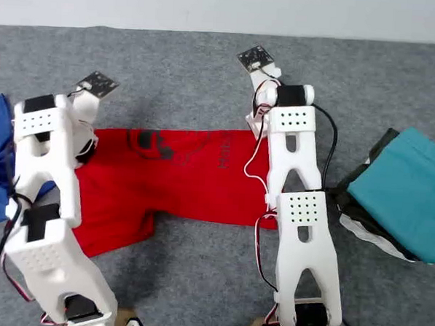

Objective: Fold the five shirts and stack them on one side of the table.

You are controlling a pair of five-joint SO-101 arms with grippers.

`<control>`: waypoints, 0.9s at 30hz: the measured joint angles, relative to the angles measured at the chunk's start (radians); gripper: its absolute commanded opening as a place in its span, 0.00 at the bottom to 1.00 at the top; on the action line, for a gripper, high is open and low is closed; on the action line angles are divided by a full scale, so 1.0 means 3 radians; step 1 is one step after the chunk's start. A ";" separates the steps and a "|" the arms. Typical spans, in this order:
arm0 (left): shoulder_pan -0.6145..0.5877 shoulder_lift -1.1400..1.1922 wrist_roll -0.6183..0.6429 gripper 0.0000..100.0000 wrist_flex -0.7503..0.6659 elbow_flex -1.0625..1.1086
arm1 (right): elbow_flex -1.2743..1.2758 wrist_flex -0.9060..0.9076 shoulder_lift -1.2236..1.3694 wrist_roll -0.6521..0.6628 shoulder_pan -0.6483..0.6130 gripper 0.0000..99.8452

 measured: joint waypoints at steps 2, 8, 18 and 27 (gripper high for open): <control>0.0041 -0.0107 0.0000 0.00 0.0005 0.0000 | -0.0020 0.0153 -0.0123 0.0000 0.0000 0.01; 0.0174 -0.0481 -0.0010 0.00 0.0179 0.0000 | 0.0123 0.0169 -0.0532 0.0000 0.0000 0.01; 0.0113 -0.0685 -0.0010 0.00 0.0245 0.0000 | 0.2204 0.0169 -0.1739 -0.0496 0.0000 0.10; 0.0051 -0.0685 -0.0010 0.00 0.0245 0.0000 | 0.2823 0.0128 -0.1826 -0.0885 -0.0015 0.11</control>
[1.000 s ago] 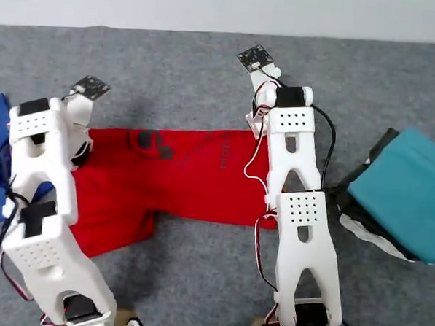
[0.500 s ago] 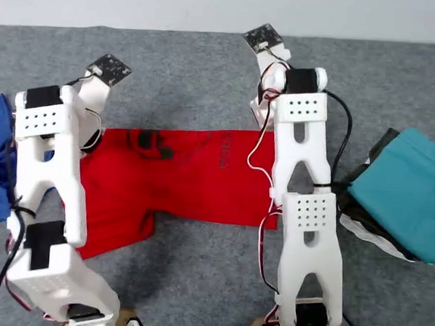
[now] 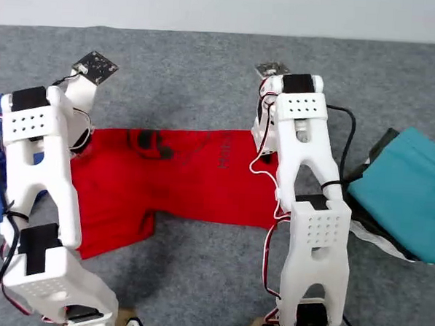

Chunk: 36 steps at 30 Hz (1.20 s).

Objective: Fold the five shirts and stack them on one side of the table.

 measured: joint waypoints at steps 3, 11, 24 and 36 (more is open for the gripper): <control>0.0000 0.0000 0.0000 0.00 0.0000 0.0000 | 0.0000 -0.0041 0.0092 -0.0010 -0.0026 0.10; 0.0000 -0.0020 0.0000 0.00 -0.0066 0.0276 | 0.0000 -0.0046 0.0302 -0.0010 -0.0020 0.10; 0.0000 -0.0020 0.0000 0.00 -0.0097 0.0363 | 0.0000 -0.0138 0.0425 -0.0010 -0.0026 0.01; 0.0000 -0.0020 0.0000 0.00 -0.0097 0.0363 | -0.0542 -0.0194 0.0460 0.0133 0.0077 0.13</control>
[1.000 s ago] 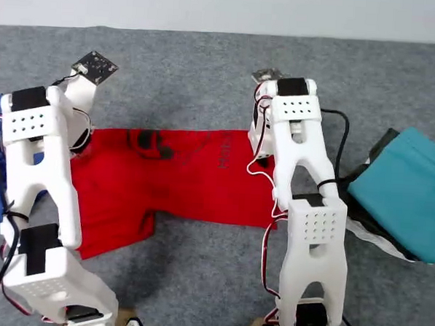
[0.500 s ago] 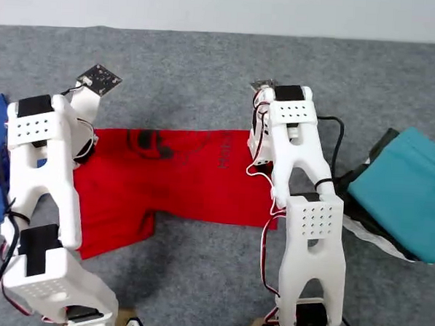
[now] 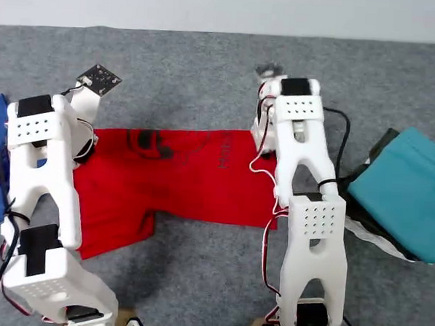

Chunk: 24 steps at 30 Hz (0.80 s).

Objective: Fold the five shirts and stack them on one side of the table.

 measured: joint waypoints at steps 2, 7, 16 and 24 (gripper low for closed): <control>0.0000 0.0000 0.0000 0.00 0.0000 0.0000 | -0.0194 -0.0031 0.0107 -0.0036 0.0026 0.13; 0.0000 0.0000 0.0000 0.00 0.0000 0.0000 | -0.0568 -0.0031 0.0414 -0.0056 0.0015 0.13; 0.0000 0.0000 0.0000 0.00 0.0000 0.0000 | -0.0793 -0.0031 0.0762 -0.0066 0.0020 0.10; 0.0000 0.0000 0.0000 0.00 0.0000 0.0000 | -0.0793 -0.0031 0.0767 0.0087 0.0051 0.01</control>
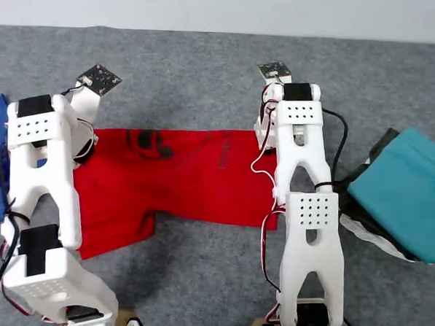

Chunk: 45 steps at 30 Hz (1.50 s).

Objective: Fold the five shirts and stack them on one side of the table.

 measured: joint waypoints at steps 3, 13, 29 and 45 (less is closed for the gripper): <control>0.0000 0.0000 0.0000 0.00 0.0000 0.0000 | -0.0026 0.0000 0.0000 0.0092 -0.0005 0.01; 0.0000 0.0000 0.0000 0.00 0.0000 0.0000 | -0.0593 -0.0199 0.0026 0.0123 0.0051 0.01; 0.0000 0.0000 0.0000 0.00 0.0000 0.0000 | -0.0803 0.0061 0.0184 0.0123 0.0072 0.15; -0.0010 0.0000 -0.0292 0.00 0.0629 0.0072 | -0.0118 0.0276 -0.0823 0.0123 0.0072 0.14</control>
